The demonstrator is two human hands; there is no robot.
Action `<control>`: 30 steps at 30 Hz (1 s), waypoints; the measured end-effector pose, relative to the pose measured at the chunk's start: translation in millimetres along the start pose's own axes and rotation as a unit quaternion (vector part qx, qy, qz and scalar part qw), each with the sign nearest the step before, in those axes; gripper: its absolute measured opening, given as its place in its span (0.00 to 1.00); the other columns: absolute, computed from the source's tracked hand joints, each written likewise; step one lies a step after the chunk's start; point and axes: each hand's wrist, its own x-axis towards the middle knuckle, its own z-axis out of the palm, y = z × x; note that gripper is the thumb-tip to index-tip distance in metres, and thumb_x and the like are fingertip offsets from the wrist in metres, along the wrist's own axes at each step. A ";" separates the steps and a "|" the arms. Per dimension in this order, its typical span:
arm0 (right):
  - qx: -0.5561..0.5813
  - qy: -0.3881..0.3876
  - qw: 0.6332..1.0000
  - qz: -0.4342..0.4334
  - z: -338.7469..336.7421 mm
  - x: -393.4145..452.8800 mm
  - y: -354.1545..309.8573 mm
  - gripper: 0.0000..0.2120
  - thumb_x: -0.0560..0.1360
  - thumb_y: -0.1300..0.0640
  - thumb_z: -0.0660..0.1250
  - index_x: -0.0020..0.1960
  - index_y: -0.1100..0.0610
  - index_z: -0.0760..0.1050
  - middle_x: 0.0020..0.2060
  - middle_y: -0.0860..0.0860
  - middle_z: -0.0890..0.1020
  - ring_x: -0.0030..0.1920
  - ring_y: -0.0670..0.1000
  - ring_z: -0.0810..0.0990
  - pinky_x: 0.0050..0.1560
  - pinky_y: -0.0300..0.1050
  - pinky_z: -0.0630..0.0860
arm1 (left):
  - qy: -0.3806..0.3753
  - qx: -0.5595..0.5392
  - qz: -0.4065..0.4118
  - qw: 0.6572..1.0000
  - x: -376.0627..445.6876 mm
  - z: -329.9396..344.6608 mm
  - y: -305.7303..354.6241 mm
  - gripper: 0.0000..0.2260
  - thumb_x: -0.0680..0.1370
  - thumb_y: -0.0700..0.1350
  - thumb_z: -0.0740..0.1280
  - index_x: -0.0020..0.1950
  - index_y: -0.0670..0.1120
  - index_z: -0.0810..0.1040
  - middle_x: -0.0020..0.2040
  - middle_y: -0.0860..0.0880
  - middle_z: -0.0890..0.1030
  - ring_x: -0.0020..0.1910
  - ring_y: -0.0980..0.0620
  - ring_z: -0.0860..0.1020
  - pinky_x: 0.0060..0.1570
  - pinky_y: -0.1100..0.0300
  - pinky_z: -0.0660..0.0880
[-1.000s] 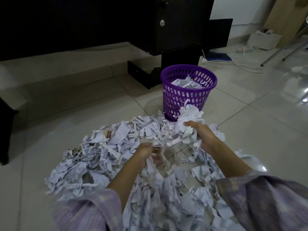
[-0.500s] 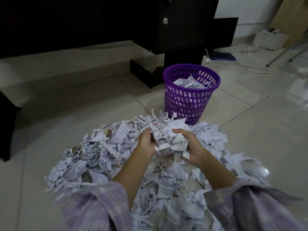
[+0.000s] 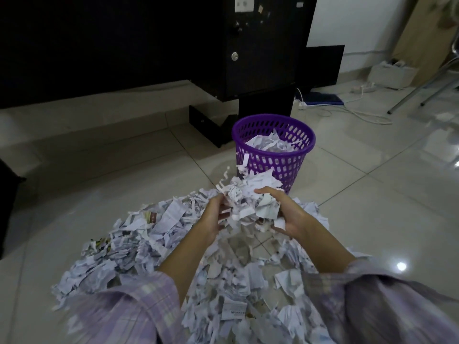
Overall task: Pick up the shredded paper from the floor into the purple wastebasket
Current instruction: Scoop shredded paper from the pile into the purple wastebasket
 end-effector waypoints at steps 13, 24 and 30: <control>-0.037 0.054 0.996 -0.067 -17.8 -5.7 -34.8 0.24 0.67 0.52 0.74 0.62 0.58 0.77 0.55 0.61 0.82 0.47 0.59 0.81 0.41 0.51 0.78 | -0.136 -0.061 -0.064 0.987 -23.6 27.5 21.0 0.16 0.81 0.50 0.58 0.45 0.40 0.78 0.35 0.44 0.83 0.29 0.48 0.82 0.29 0.61 0.79; 0.039 0.048 0.995 -0.084 -2.8 -19.0 -39.7 0.24 0.70 0.54 0.73 0.63 0.59 0.74 0.56 0.64 0.81 0.53 0.65 0.82 0.55 0.71 0.74 | -0.009 -0.150 -0.021 0.988 -13.3 52.0 54.2 0.14 0.80 0.34 0.54 0.43 0.38 0.78 0.31 0.43 0.83 0.36 0.45 0.79 0.26 0.56 0.78; -0.006 0.058 0.992 -0.115 2.0 -15.5 -87.4 0.16 0.73 0.54 0.71 0.59 0.58 0.76 0.48 0.57 0.85 0.43 0.56 0.85 0.27 0.42 0.78 | 0.009 -0.062 0.072 0.995 -4.7 72.7 91.9 0.06 0.79 0.37 0.63 0.52 0.41 0.80 0.40 0.42 0.81 0.25 0.50 0.78 0.19 0.64 0.73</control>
